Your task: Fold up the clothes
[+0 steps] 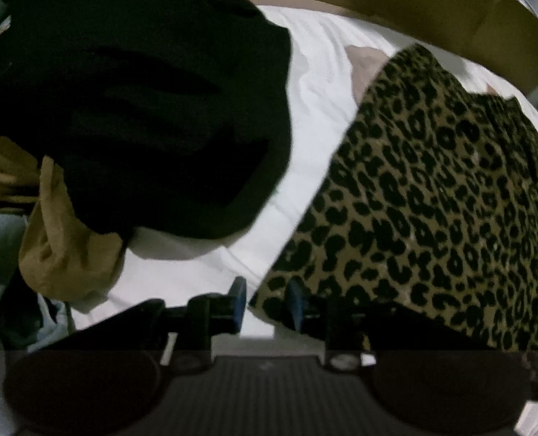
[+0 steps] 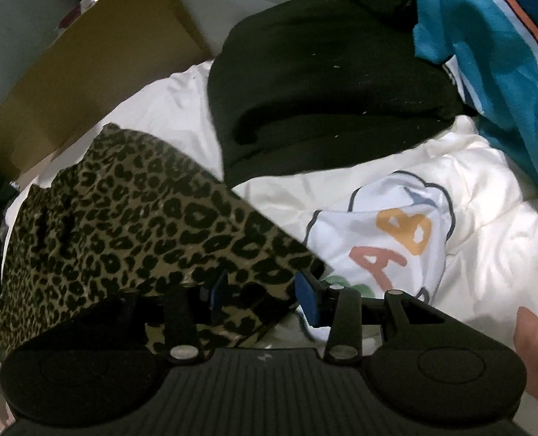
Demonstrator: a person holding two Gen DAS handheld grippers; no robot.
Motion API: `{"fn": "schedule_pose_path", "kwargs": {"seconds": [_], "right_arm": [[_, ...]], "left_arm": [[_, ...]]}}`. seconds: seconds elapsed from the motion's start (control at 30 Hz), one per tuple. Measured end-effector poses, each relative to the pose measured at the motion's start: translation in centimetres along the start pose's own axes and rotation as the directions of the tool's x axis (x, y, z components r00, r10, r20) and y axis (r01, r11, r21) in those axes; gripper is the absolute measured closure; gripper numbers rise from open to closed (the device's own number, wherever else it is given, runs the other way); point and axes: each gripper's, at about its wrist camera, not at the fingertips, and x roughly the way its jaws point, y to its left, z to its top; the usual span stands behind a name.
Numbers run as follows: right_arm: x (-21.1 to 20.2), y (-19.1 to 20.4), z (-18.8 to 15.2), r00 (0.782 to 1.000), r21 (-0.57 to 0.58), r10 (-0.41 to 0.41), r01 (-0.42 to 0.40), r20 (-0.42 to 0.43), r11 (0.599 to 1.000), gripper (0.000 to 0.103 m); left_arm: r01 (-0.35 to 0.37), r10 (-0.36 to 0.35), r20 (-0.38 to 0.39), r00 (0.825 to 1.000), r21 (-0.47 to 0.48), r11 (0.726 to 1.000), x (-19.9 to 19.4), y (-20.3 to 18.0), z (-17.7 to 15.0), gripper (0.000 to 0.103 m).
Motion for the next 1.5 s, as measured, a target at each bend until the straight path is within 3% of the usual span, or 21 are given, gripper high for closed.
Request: {"fn": "schedule_pose_path", "kwargs": {"seconds": [0.27,0.47,0.63,0.87,1.0,1.07,1.13,1.27,1.37,1.5], "right_arm": [[0.2,-1.5,0.3,1.0,0.053,-0.005,0.005,0.005,0.999,0.055],[0.5,-1.2,0.6,1.0,0.046,0.02,-0.02,0.011,0.999,0.055],[1.0,-1.7,2.0,1.0,0.045,-0.004,0.003,0.029,0.999,0.055],[3.5,-1.2,2.0,0.998,-0.02,0.006,-0.007,-0.056,1.0,0.054],[3.8,-1.1,1.6,0.998,-0.031,0.009,-0.011,-0.06,0.999,0.054],[3.8,-1.2,1.7,0.998,-0.02,0.016,-0.017,-0.064,1.0,0.059],[3.7,-1.2,1.8,0.998,-0.032,0.01,-0.012,-0.067,0.999,0.077],[3.4,-0.9,1.7,0.998,-0.057,-0.012,0.008,-0.064,0.998,0.095],[3.1,-0.6,1.6,0.998,-0.073,-0.027,0.023,-0.059,0.997,0.101],[2.5,-0.3,1.7,0.997,-0.067,-0.057,0.054,-0.045,0.996,0.101]], "left_arm": [[0.018,-0.019,-0.011,1.0,-0.072,0.997,1.6,0.4,-0.2,0.069],[0.031,-0.032,-0.024,0.999,-0.077,0.997,2.3,0.3,-0.9,0.069],[0.029,-0.031,-0.027,0.999,-0.076,0.997,2.5,0.3,-0.9,0.068],[0.045,-0.048,-0.027,0.998,-0.081,0.996,2.8,0.2,-1.0,0.051],[0.045,-0.047,-0.031,0.998,-0.073,0.996,2.8,0.0,-1.0,0.05],[0.042,-0.044,-0.027,0.999,-0.077,0.996,2.7,0.2,-1.1,0.057],[0.036,-0.038,-0.025,0.999,-0.07,0.997,2.5,0.3,-1.1,0.064],[0.059,-0.061,-0.021,0.998,-0.084,0.995,2.1,0.8,-1.1,0.088],[0.037,-0.037,-0.005,0.999,-0.007,0.999,1.8,-0.1,-1.4,0.097],[-0.004,0.004,0.006,1.0,0.018,1.0,1.1,-1.1,-1.5,0.098]]}}
